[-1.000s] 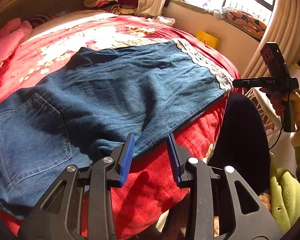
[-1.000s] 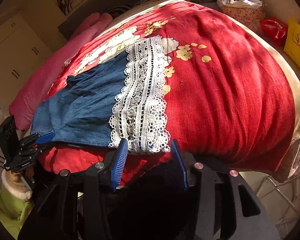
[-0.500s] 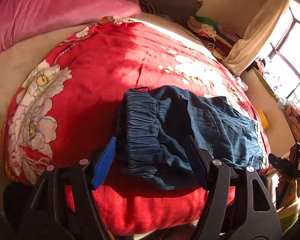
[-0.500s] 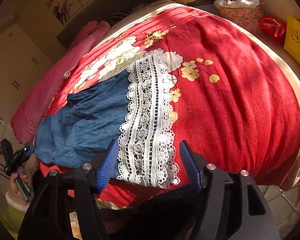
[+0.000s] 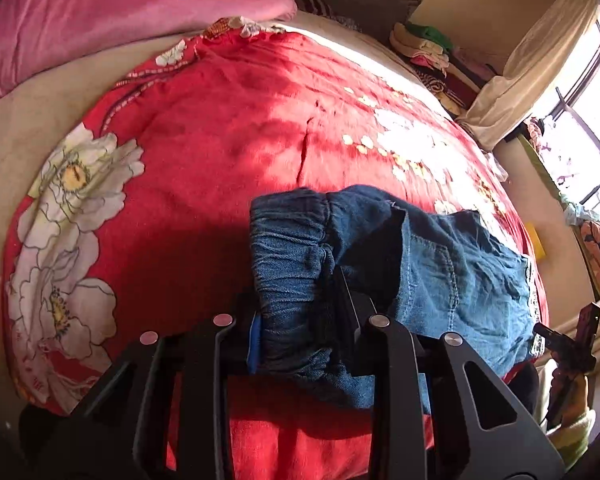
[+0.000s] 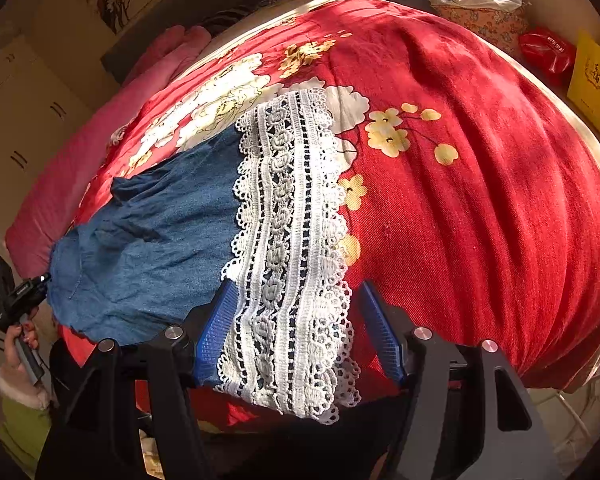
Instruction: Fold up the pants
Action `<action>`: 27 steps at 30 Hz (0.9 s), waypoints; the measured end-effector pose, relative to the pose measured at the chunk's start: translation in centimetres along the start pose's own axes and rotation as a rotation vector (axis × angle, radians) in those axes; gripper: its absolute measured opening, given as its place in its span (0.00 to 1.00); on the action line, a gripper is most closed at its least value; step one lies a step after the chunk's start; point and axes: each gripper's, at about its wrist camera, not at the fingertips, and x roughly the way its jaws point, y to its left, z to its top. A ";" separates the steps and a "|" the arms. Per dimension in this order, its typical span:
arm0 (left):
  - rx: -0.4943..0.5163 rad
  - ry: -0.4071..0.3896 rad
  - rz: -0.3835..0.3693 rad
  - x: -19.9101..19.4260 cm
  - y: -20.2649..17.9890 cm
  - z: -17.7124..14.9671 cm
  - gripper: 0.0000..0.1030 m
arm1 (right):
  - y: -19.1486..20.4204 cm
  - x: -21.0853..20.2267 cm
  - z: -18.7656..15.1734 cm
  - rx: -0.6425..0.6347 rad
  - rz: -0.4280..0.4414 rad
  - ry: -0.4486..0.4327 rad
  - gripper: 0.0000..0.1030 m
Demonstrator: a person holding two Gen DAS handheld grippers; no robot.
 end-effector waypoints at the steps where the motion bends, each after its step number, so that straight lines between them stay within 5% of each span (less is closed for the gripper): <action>1: -0.001 0.002 0.004 0.4 0.3 -0.5 0.21 | 0.1 0.1 -0.1 -0.005 -0.007 -0.001 0.60; 9: -0.008 -0.054 0.015 -1.2 0.8 -1.5 0.39 | 0.1 -1.2 -0.3 -0.010 -0.001 -0.003 0.60; 16: 0.109 -0.201 0.143 -7.0 -2.6 -1.4 0.63 | -0.2 -3.3 0.8 -0.014 0.015 -0.057 0.60; 20: 0.226 -0.190 0.034 -6.3 -7.9 -0.1 0.69 | 0.0 -2.7 3.3 -0.017 0.032 -0.068 0.61; 27: 0.493 -0.027 -0.135 2.3 -18.6 1.7 0.70 | 1.0 -0.3 7.1 -0.029 0.072 -0.065 0.62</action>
